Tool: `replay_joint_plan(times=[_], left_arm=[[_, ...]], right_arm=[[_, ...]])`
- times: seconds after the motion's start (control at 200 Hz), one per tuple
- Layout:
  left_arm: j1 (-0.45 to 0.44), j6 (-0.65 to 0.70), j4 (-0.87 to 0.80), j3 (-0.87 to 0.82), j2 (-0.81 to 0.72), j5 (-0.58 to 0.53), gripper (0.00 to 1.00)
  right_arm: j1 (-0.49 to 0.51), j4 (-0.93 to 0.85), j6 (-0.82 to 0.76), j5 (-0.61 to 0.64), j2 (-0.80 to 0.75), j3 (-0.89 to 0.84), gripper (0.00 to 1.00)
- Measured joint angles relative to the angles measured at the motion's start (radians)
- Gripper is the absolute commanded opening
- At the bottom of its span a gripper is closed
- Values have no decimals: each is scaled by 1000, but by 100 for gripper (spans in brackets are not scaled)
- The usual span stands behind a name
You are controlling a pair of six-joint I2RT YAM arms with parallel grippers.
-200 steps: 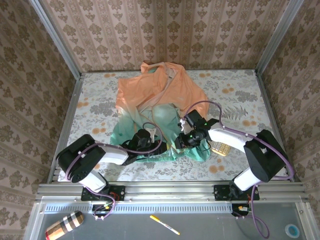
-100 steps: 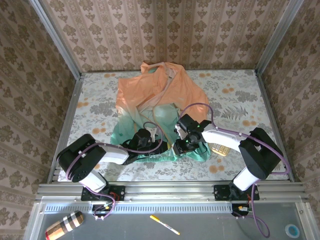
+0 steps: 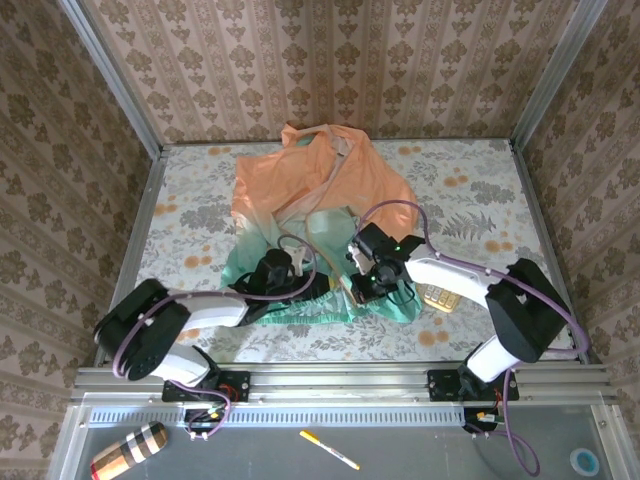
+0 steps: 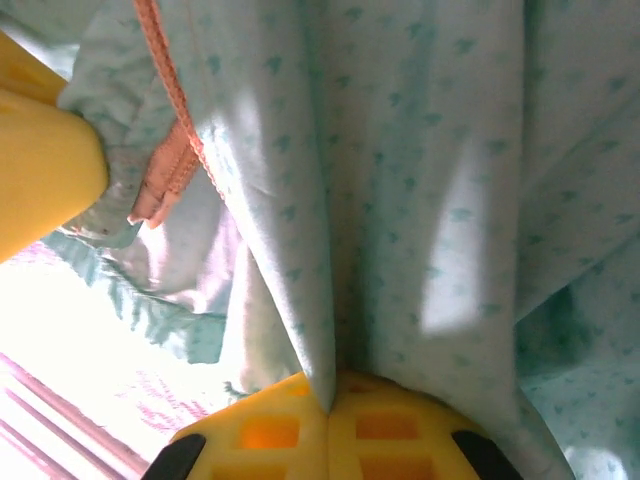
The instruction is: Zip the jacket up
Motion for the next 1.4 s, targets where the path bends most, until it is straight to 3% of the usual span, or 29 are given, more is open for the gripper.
replay_joint_plan(times=[0.23, 0.43, 0.685, 1.045, 1.4], left_arm=[[52, 80, -216, 53, -219, -32, 0], [40, 98, -258, 56, -161, -56, 0], [-26, 80, -208, 10, -6, -72, 0], [-39, 43, -108, -35, 45, -84, 0], [-39, 35, -88, -39, 55, -85, 0]], right_arm=[[-9, 196, 121, -158, -39, 38, 0], [24, 341, 211, -214, 61, -11, 1], [43, 345, 239, -198, 114, -68, 11], [87, 310, 232, -111, 114, -67, 32], [142, 215, 211, 14, 154, -15, 35]])
